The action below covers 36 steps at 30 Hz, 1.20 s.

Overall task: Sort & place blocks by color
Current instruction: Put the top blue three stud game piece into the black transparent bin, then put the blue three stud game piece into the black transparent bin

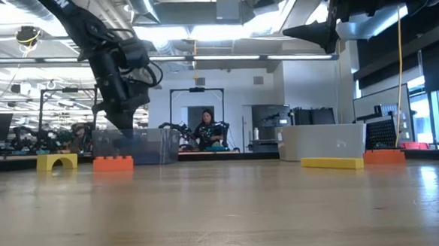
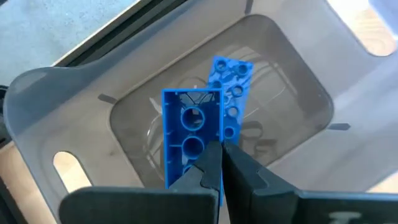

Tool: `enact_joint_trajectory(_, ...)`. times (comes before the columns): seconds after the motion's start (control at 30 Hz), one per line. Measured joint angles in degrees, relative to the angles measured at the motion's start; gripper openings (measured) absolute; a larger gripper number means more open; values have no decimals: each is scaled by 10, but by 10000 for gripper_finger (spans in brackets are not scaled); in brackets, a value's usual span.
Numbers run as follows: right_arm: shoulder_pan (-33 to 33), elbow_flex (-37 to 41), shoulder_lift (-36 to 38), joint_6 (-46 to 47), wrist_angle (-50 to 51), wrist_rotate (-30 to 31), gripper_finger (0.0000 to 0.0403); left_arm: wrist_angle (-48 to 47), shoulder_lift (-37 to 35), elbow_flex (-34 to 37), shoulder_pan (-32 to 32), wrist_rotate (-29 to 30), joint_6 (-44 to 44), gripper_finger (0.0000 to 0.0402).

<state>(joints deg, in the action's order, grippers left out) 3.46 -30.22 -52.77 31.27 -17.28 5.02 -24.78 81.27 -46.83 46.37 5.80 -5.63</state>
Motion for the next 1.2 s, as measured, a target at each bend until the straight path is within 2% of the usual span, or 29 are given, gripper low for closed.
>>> enact_joint_trajectory(0.3,0,0,0,0,0,0,367,4,2,0,3,40,1,11)
enact_joint_trajectory(0.67,0,0,0,0,0,0,367,6,-7,-6,3,38,-1,143)
enact_joint_trajectory(0.73,0,0,0,0,0,0,367,5,-24,-22,3,16,-2,159)
enact_joint_trajectory(0.87,0,0,0,0,-5,0,367,15,-70,-53,-2,-68,-36,170)
enact_joint_trajectory(1.0,0,0,0,-2,-28,9,367,92,-140,-50,-40,-165,-65,170)
enact_joint_trajectory(1.1,0,0,0,-3,-49,14,367,151,-196,-30,-102,-180,-90,167)
enact_joint_trajectory(1.2,0,0,0,-9,-74,14,367,247,-248,11,-185,-169,-116,166)
